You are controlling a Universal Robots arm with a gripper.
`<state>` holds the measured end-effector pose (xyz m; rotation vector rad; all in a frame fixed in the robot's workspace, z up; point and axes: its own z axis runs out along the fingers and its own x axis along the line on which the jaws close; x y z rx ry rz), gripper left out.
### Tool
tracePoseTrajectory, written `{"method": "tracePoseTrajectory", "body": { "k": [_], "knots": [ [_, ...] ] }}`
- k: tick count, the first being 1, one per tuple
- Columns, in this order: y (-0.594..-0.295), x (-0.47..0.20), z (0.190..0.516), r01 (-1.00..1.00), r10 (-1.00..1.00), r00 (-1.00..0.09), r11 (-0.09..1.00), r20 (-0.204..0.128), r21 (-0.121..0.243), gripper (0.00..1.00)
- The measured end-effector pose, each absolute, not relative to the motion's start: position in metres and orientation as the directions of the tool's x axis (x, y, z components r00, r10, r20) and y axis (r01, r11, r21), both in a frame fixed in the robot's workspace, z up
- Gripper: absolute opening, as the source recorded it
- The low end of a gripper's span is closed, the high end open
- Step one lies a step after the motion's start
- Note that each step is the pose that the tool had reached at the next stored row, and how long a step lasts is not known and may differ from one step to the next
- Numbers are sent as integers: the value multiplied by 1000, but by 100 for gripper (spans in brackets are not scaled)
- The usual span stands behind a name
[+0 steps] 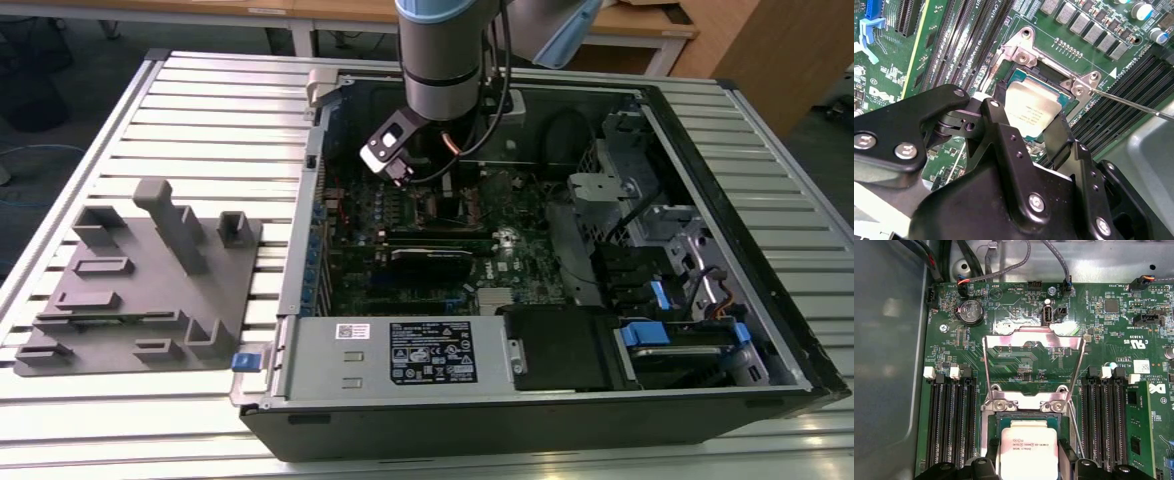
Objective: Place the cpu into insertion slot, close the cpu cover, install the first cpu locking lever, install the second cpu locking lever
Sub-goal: 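Place the cpu into insertion slot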
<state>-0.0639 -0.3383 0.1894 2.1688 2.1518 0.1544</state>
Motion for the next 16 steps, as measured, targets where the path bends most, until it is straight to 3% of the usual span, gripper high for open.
{"method": "tracePoseTrajectory", "body": {
  "k": [16],
  "knots": [
    [-338, -64, 189, 991, 1000, 26, -27, 13, 129, 54]
  ]
}}
